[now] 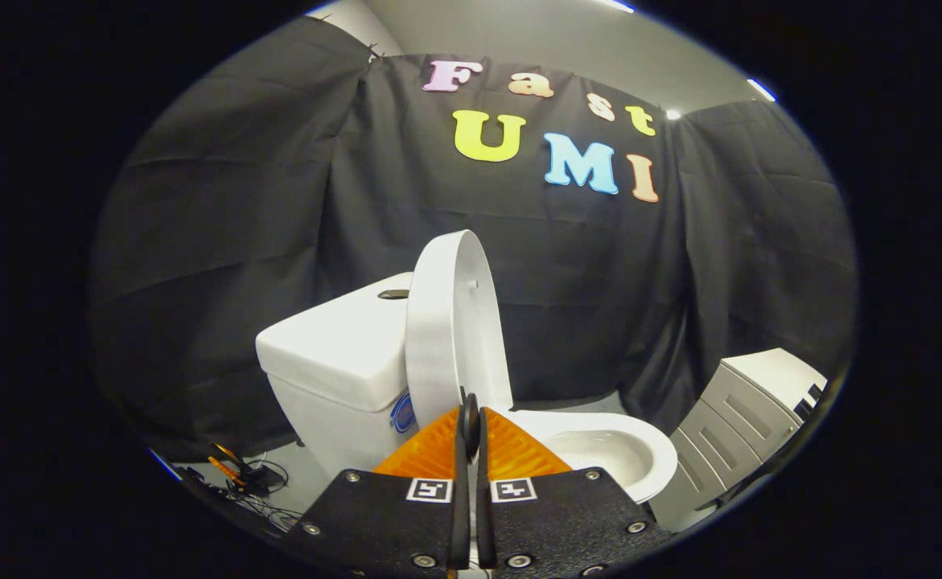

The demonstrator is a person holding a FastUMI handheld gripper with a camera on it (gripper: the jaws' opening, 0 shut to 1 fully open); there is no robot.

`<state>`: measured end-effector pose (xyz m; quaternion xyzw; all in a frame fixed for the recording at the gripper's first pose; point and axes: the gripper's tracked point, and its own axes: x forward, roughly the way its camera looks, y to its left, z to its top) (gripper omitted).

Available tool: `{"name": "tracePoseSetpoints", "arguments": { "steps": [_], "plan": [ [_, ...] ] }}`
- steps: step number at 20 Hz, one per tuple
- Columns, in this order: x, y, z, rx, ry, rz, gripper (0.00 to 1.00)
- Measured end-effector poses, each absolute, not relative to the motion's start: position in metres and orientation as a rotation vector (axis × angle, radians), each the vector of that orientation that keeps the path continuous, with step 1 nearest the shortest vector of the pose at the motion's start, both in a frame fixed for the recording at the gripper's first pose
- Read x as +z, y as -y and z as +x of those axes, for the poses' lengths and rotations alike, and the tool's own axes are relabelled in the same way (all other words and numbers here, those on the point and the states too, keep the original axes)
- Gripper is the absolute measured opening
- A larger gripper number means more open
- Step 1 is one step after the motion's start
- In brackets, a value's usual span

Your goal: Open the toilet lid.

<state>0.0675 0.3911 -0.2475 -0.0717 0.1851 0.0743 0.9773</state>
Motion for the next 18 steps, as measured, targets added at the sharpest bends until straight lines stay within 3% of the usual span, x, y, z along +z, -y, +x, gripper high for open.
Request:
{"name": "tracePoseSetpoints", "arguments": {
  "steps": [3, 9, 18],
  "plan": [
    [-0.237, -0.398, 0.059, 0.192, -0.371, -0.117, 0.2],
    [-0.188, -0.392, 0.036, 0.266, -0.359, 0.046, 0.94],
    [-0.069, -0.282, 0.055, 0.259, -0.159, 0.084, 0.94]
  ]
}}
